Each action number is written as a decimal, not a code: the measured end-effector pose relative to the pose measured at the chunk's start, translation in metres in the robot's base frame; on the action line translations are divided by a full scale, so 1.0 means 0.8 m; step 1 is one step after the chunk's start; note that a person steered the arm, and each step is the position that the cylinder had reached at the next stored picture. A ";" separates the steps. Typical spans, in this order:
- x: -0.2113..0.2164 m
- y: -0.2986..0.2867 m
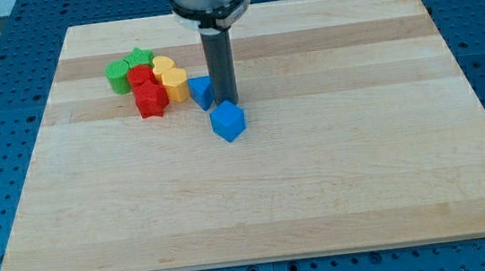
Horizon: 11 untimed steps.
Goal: Move the triangle parallel to the right of the hexagon
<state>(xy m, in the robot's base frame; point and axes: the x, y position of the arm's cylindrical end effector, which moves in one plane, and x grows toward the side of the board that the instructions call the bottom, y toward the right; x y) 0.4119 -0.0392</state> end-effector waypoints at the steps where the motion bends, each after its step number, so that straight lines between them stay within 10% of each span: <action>1: 0.020 -0.032; 4: -0.077 -0.049; 11: -0.007 0.030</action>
